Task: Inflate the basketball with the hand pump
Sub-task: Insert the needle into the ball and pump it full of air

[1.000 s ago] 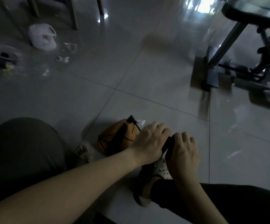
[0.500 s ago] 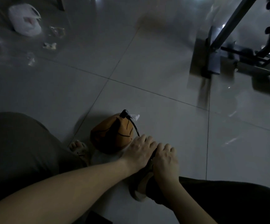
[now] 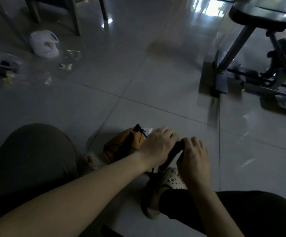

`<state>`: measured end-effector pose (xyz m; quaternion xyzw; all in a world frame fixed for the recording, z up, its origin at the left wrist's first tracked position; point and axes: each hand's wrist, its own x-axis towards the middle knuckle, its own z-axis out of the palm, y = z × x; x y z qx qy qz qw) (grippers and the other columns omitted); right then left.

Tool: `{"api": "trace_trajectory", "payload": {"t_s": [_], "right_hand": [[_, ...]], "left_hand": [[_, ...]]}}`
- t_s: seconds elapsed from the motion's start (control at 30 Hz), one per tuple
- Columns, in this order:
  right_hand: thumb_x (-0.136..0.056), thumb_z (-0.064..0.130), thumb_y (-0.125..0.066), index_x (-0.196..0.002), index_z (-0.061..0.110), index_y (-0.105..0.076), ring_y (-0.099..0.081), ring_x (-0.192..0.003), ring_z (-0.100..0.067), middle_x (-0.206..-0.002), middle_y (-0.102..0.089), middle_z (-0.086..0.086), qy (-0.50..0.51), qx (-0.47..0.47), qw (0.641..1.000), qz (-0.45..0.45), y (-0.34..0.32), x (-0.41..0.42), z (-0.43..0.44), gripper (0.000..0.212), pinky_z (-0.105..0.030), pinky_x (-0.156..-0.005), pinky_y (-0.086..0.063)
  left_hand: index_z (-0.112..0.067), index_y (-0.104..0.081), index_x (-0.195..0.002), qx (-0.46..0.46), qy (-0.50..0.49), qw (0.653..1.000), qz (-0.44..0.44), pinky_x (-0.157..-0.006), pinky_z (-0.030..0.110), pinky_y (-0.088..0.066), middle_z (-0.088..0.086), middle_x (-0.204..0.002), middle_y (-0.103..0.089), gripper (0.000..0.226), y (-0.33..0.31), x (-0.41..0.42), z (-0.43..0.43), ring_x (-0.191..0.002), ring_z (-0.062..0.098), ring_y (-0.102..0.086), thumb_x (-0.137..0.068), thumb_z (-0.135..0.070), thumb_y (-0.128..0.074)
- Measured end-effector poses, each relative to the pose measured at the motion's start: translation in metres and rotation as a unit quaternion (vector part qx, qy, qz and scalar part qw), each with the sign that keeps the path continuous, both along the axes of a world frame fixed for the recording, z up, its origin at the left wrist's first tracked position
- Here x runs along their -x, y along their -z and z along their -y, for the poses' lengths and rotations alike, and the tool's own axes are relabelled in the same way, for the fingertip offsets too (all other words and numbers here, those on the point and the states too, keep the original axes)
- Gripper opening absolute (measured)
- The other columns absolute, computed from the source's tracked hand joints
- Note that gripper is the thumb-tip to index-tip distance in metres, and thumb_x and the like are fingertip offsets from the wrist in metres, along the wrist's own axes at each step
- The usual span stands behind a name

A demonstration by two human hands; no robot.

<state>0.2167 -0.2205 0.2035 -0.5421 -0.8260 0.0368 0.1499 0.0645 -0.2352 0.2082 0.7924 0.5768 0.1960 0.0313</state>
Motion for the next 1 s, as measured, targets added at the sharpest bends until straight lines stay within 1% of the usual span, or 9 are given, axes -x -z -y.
{"api": "trace_trajectory", "payload": {"t_s": [0.13, 0.3, 0.43, 0.53, 0.67, 0.77, 0.8, 0.9, 1.0], "right_hand": [[-0.079, 0.000, -0.059, -0.105, 0.012, -0.059, -0.049, -0.087, -0.022, -0.095, -0.056, -0.004, -0.022, -0.111, 0.992, -0.052, -0.038, -0.007, -0.005, 0.029, -0.038, -0.073, -0.046], [-0.077, 0.015, -0.053, -0.092, 0.015, -0.055, -0.042, -0.082, -0.020, -0.089, -0.053, -0.003, -0.001, -0.044, 0.999, -0.023, -0.001, 0.009, 0.004, 0.015, -0.037, -0.064, -0.044], [-0.082, 0.021, -0.053, -0.092, 0.018, -0.051, -0.040, -0.082, -0.018, -0.089, -0.050, -0.002, 0.015, 0.010, 1.000, 0.017, 0.041, 0.014, 0.005, 0.011, -0.035, -0.065, -0.045], [-0.083, 0.017, -0.058, -0.087, 0.018, -0.049, -0.037, -0.074, -0.017, -0.083, -0.048, -0.002, 0.018, 0.013, 0.999, 0.043, 0.065, 0.014, 0.004, 0.009, -0.032, -0.059, -0.039], [-0.083, 0.010, -0.049, -0.080, 0.017, -0.045, -0.033, -0.066, -0.019, -0.075, -0.043, -0.005, -0.003, 0.041, 0.996, 0.084, 0.095, 0.015, 0.000, 0.008, -0.032, -0.055, -0.032], [-0.087, 0.015, -0.029, -0.084, 0.020, -0.042, -0.032, -0.069, -0.019, -0.079, -0.039, -0.003, -0.001, 0.097, 0.987, 0.130, 0.111, 0.013, -0.002, 0.014, -0.032, -0.057, -0.031], [-0.088, 0.015, -0.028, -0.086, 0.020, -0.043, -0.033, -0.071, -0.019, -0.081, -0.040, -0.003, -0.006, 0.112, 0.984, 0.141, 0.113, 0.013, -0.003, 0.016, -0.032, -0.058, -0.033], [-0.092, 0.017, -0.043, -0.095, 0.021, -0.043, -0.041, -0.082, -0.020, -0.093, -0.047, -0.002, -0.023, 0.169, 0.973, 0.154, 0.105, 0.013, -0.002, 0.005, -0.034, -0.068, -0.045], [-0.091, 0.015, -0.054, -0.100, 0.021, -0.045, -0.050, -0.093, -0.020, -0.104, -0.053, -0.002, -0.006, 0.224, 0.970, 0.094, 0.082, 0.010, 0.005, 0.015, -0.031, -0.074, -0.047]], "left_hand": [[-0.008, -0.062, -0.103, -0.107, -0.011, 0.994, 0.015, -0.077, 0.032, -0.043, 0.007, -0.096, -0.062, 0.031, -0.037, 0.000, -0.003, -0.088, 0.022, -0.052, -0.089, -0.030, -0.045], [-0.007, -0.062, -0.098, -0.106, -0.017, 0.994, 0.038, -0.066, 0.034, -0.044, 0.010, -0.090, -0.060, 0.030, 0.008, 0.001, 0.014, -0.081, 0.024, -0.050, -0.094, -0.028, -0.040], [-0.010, -0.058, -0.097, -0.059, -0.028, 0.998, 0.009, -0.063, 0.035, -0.042, 0.008, -0.090, -0.056, 0.017, 0.056, 0.003, 0.014, -0.078, 0.023, -0.046, -0.094, -0.021, -0.045], [-0.015, -0.052, -0.093, -0.021, -0.025, 0.997, -0.076, -0.064, 0.035, -0.038, 0.005, -0.087, -0.052, 0.002, 0.082, -0.003, 0.010, -0.074, 0.022, -0.041, -0.092, -0.016, -0.051], [-0.014, -0.045, -0.098, 0.053, -0.032, 0.990, -0.130, -0.067, 0.038, -0.042, 0.008, -0.089, -0.048, 0.006, 0.114, -0.010, 0.008, -0.076, 0.024, -0.041, -0.091, -0.014, -0.045], [-0.014, -0.043, -0.100, 0.087, -0.049, 0.987, -0.126, -0.067, 0.036, -0.046, 0.008, -0.091, -0.051, 0.012, 0.121, -0.013, 0.011, -0.077, 0.023, -0.044, -0.088, -0.016, -0.040], [-0.014, -0.045, -0.100, 0.096, -0.056, 0.986, -0.124, -0.066, 0.035, -0.046, 0.007, -0.091, -0.052, 0.014, 0.121, -0.014, 0.012, -0.077, 0.023, -0.045, -0.087, -0.017, -0.040], [-0.014, -0.049, -0.104, 0.125, -0.062, 0.984, -0.111, -0.071, 0.035, -0.048, 0.007, -0.096, -0.055, 0.020, 0.118, -0.013, 0.015, -0.083, 0.023, -0.049, -0.089, -0.018, -0.037], [-0.014, -0.051, -0.115, 0.156, -0.052, 0.983, -0.080, -0.087, 0.038, -0.047, 0.008, -0.111, -0.058, 0.023, 0.103, -0.013, 0.018, -0.100, 0.027, -0.052, -0.097, -0.017, -0.038]]}}
